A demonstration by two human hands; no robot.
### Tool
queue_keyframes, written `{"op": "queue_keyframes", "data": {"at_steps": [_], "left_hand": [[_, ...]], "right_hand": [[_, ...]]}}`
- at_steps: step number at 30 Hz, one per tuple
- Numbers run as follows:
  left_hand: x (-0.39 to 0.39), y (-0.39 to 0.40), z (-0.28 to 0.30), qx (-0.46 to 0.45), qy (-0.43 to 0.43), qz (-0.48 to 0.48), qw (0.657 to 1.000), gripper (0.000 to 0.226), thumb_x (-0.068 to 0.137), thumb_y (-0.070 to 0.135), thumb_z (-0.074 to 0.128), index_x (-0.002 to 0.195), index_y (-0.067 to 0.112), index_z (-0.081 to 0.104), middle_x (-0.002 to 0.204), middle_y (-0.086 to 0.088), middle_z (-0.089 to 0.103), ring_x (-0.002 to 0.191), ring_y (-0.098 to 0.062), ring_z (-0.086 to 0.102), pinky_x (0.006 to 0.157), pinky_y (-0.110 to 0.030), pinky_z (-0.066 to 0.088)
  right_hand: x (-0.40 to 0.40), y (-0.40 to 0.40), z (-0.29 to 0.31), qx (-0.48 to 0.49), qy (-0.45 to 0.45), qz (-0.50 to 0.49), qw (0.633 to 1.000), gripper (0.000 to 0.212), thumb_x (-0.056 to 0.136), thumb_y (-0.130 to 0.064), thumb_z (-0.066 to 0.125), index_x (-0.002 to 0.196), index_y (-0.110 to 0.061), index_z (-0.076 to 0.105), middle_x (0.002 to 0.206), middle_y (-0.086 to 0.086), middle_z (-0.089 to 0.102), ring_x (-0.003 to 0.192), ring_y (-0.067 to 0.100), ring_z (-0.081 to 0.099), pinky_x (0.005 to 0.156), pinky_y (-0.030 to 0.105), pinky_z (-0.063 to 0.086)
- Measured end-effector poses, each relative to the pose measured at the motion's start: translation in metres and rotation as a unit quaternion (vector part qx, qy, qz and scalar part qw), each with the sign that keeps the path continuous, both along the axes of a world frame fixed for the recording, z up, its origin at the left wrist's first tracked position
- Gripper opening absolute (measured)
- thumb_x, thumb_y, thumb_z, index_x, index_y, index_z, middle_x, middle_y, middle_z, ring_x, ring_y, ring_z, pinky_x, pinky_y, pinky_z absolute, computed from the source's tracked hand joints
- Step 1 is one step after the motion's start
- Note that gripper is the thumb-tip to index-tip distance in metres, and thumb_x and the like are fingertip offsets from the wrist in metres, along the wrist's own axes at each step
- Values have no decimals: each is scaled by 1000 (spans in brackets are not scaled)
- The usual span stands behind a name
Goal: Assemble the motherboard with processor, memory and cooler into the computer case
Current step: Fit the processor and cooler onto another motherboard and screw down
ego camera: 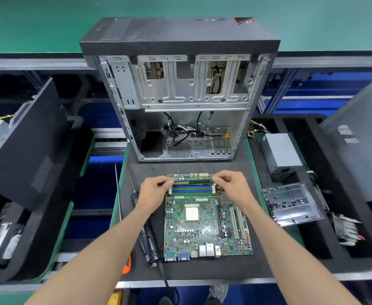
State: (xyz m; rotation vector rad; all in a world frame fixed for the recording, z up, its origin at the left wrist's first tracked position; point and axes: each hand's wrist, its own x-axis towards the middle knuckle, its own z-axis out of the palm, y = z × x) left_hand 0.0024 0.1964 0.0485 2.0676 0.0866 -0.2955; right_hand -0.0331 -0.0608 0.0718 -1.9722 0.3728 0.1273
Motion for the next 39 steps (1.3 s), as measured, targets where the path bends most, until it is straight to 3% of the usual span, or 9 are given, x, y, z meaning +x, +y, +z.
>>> {"op": "queue_keyframes", "data": {"at_steps": [5,10,17,24,26,29,32,34,39], "left_hand": [[0,-1,0,7,1,-2,1000,12,95,32,68,99,32,79,92,25,70,91,13,59,77,-10,41],[-1,-1,1,16,-1,-3,1000,13,95,32,67,101,30,79,94,20,72,93,5,63,77,-11,43],[-1,-3,3,28,1,-7,1000,17,94,31,69,104,23,80,110,6,75,108,-6,64,98,-25,47],[3,-3,9,32,27,-5,999,10,93,29,71,94,28,80,95,15,76,85,10,60,74,-12,44],[5,-3,10,25,43,-6,999,10,92,26,71,93,27,81,98,17,75,92,11,60,83,-14,45],[10,-4,12,2,83,-2,997,9,91,25,72,92,27,81,102,14,75,109,-7,62,100,-26,44],[17,-6,16,-2,114,2,993,11,85,35,78,87,25,82,110,5,74,117,-15,58,109,-35,42],[23,-8,18,2,126,4,992,12,81,36,82,82,23,82,108,3,75,118,-16,58,110,-38,43],[33,-9,23,28,158,17,987,14,75,33,88,80,22,81,97,3,75,109,-16,61,104,-37,49]], "right_hand": [[-1,0,-1,-29,1,14,999,11,97,-20,68,95,-14,77,89,-6,75,85,9,66,82,27,51],[-1,2,-1,-44,1,20,999,11,97,-18,67,93,-12,76,89,-3,75,86,13,67,80,28,51],[0,5,-3,-72,-4,17,997,9,95,-16,69,88,-19,74,102,-6,69,94,8,62,85,24,45],[4,9,-1,-59,33,7,998,11,94,-15,69,85,-19,74,104,-6,66,95,9,61,92,33,46],[6,11,1,-50,41,8,998,11,94,-20,70,85,-19,75,94,-15,64,92,7,60,89,32,42],[11,15,2,-61,51,9,997,14,93,-18,74,79,-20,73,84,-18,62,86,6,60,84,29,41],[15,18,1,-36,78,-17,996,14,90,-13,76,76,-15,75,86,-8,70,103,17,64,95,37,47],[17,18,2,-26,94,-35,995,10,89,-12,77,79,-11,76,93,-1,74,111,21,64,104,41,47],[20,17,1,-15,106,-50,993,18,87,-12,79,72,-13,72,95,1,74,100,17,66,86,31,45]]}}
